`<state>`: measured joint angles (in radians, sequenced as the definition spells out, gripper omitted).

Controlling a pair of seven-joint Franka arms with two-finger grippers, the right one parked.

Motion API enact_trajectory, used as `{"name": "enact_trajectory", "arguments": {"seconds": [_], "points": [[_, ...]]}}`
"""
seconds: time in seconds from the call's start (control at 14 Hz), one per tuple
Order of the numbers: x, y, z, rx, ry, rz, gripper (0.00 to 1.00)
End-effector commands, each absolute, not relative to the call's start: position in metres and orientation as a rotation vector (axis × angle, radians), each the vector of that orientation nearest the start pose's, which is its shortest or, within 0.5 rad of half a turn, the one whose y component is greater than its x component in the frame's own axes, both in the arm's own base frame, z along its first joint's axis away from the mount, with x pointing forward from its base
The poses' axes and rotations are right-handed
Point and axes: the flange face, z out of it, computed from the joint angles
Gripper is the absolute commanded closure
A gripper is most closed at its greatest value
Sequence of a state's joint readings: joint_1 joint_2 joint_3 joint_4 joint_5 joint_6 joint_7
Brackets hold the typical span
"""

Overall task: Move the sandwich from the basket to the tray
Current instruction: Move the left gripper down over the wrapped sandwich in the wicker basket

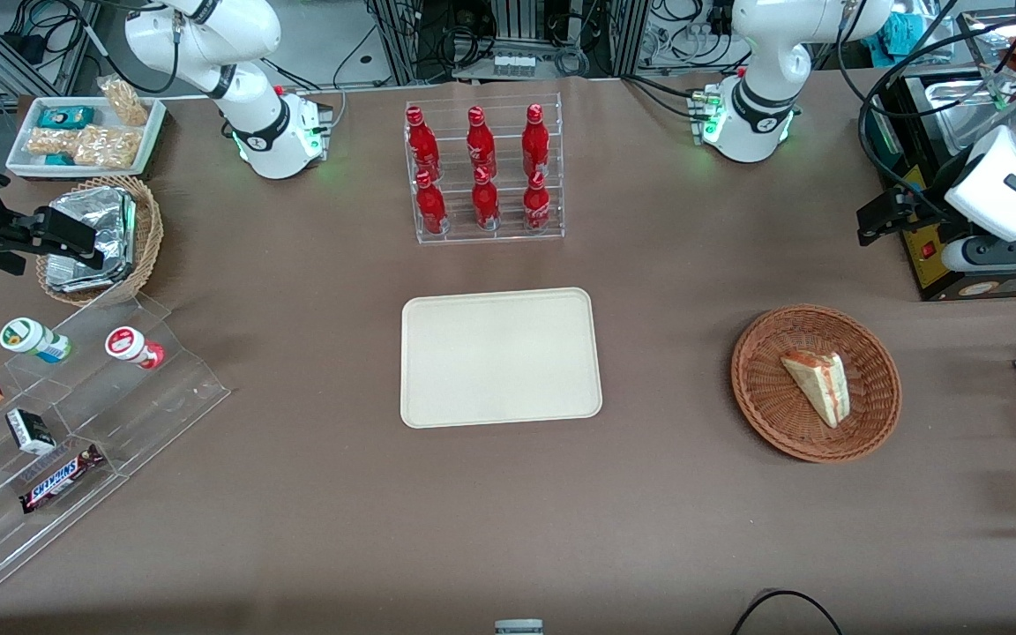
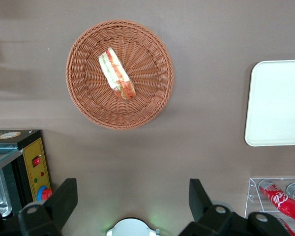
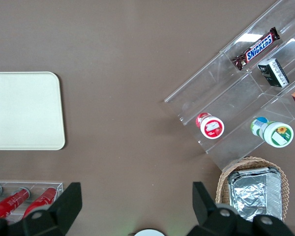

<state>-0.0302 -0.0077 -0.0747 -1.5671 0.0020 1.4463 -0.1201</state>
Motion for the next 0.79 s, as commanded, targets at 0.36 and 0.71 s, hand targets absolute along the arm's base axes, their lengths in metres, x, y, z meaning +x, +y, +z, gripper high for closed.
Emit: {"name": "enact_trajectory", "arguments": {"seconds": [0.36,0.71], "points": [[0.547,-0.051,0.572,-3.093,0.018,0.242,0.00],[0.552,-0.034,0.467,-3.095,-0.018,0.241,0.00]]}}
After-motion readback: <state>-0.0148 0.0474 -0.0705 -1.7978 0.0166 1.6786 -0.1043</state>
